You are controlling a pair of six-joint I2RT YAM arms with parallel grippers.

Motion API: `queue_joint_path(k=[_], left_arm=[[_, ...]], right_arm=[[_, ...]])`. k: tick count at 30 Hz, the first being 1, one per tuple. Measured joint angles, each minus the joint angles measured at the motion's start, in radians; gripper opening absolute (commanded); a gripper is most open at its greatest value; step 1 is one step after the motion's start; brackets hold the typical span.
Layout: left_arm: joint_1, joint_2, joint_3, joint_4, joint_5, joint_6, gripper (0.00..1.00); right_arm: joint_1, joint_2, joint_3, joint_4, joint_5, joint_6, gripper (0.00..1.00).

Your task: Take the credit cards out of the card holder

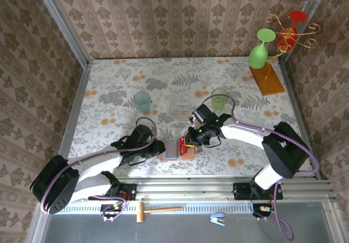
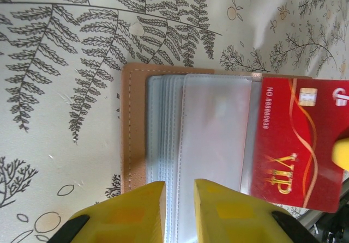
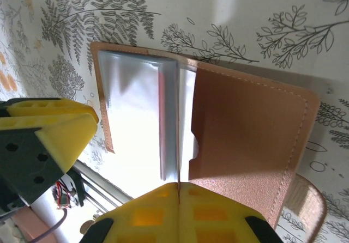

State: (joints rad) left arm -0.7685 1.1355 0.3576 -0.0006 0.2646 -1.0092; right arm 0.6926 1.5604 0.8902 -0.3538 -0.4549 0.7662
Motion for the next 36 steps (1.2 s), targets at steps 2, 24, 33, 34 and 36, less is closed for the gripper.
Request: queue_joint_path(k=[2, 24, 33, 34, 36], left_arm=[[0.005, 0.0, 0.0, 0.0, 0.0, 0.0, 0.21], [0.047, -0.053, -0.027, 0.001, 0.002, 0.009, 0.22], [0.078, -0.071, -0.037, 0.0, 0.004, 0.011, 0.22], [0.082, -0.071, -0.037, 0.0, 0.004, 0.011, 0.22], [0.083, -0.071, -0.037, 0.0, 0.003, 0.011, 0.25]], right_arm=[[0.0, -0.015, 0.028, -0.046, 0.011, -0.052, 0.0], [0.006, 0.183, 0.592, -0.599, 0.307, -1.256, 0.0], [-0.029, 0.395, 0.941, -0.744, 0.356, -1.504, 0.0], [-0.035, 0.42, 0.982, -0.761, 0.358, -1.521, 0.0], [-0.046, 0.468, 1.057, -0.792, 0.362, -1.546, 0.0]])
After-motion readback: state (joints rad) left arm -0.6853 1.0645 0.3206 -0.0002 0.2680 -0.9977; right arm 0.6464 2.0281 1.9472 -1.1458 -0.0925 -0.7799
